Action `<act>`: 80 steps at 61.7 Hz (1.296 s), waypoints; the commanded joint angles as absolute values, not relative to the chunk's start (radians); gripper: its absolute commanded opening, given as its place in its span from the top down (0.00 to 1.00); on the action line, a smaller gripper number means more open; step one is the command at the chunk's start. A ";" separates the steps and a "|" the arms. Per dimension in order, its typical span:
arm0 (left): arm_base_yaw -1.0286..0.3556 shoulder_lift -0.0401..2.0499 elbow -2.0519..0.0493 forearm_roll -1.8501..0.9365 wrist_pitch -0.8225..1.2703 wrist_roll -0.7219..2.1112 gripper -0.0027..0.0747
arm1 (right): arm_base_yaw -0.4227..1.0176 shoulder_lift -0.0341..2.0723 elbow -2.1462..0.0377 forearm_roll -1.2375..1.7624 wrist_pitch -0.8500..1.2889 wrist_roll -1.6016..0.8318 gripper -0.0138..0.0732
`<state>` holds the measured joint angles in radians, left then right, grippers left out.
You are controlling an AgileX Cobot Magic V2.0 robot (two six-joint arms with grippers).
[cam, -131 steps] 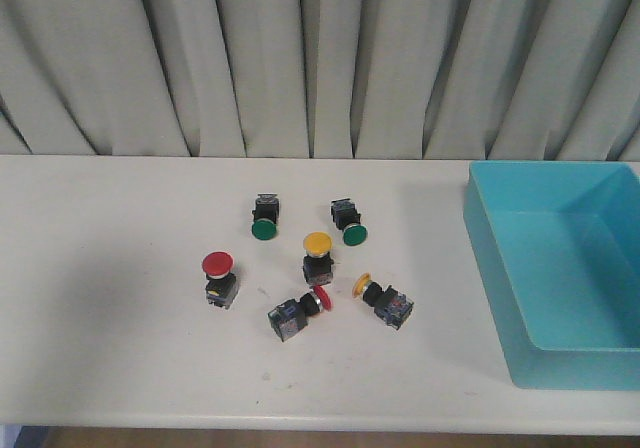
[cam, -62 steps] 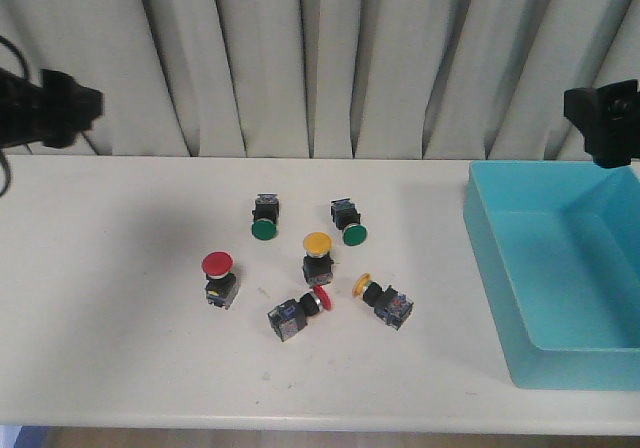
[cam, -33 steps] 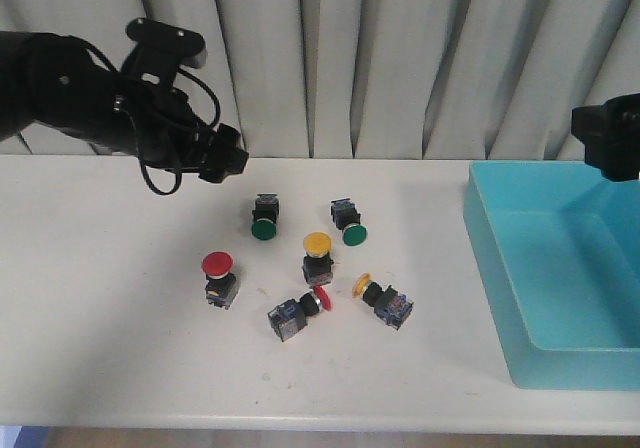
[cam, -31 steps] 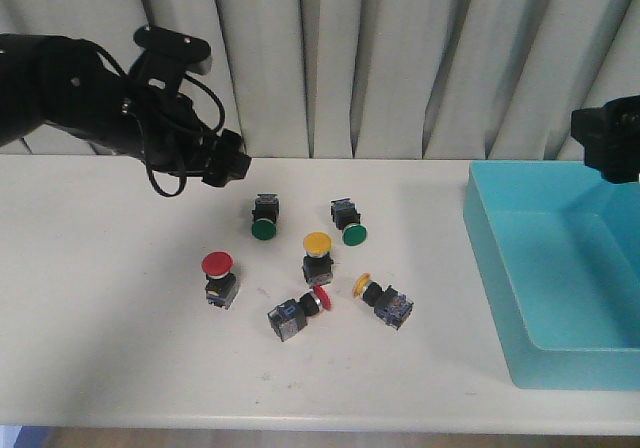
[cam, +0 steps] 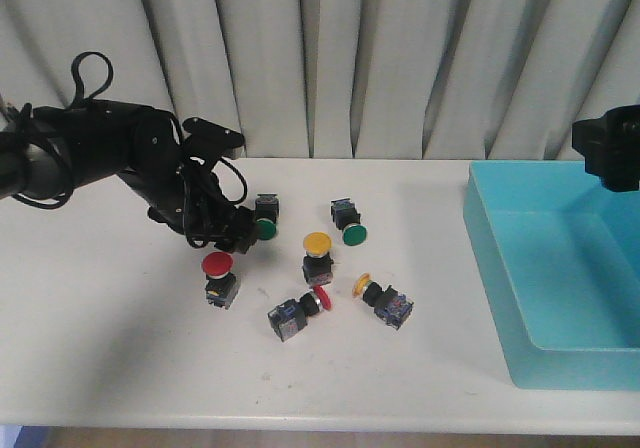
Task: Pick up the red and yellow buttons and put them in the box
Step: 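Move the left gripper down over the red-capped button nearest the robot, then grasp the red button with the left gripper and lift it toward the right gripper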
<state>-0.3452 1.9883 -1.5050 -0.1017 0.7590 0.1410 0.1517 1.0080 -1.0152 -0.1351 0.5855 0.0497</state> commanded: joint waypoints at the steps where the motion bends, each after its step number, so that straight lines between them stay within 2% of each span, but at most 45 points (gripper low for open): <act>1: -0.351 1.960 -1.537 -0.106 0.741 0.138 0.21 | 0.153 0.997 -1.045 -0.145 0.523 0.058 0.17; 24: -0.351 2.016 -1.537 -0.108 0.769 0.138 0.21 | 0.153 0.997 -1.045 -0.145 0.523 0.057 0.17; 33: -0.351 2.024 -1.537 -0.108 0.789 0.139 0.25 | 0.153 0.997 -1.045 -0.145 0.523 0.057 0.17; 47: -0.351 2.033 -1.537 -0.109 0.796 0.139 0.43 | 0.153 0.997 -1.045 -0.145 0.526 0.058 0.17; 63: -0.351 2.035 -1.537 -0.109 0.748 0.141 0.76 | 0.153 0.997 -1.045 -0.145 0.536 0.057 0.17; 64: -0.351 2.030 -1.537 -0.109 0.766 0.141 0.96 | 0.153 0.997 -1.045 -0.145 0.541 0.057 0.17; 80: -0.351 1.951 -1.538 -0.112 0.818 0.141 0.98 | 0.255 0.997 -1.045 -0.160 0.550 -0.038 0.17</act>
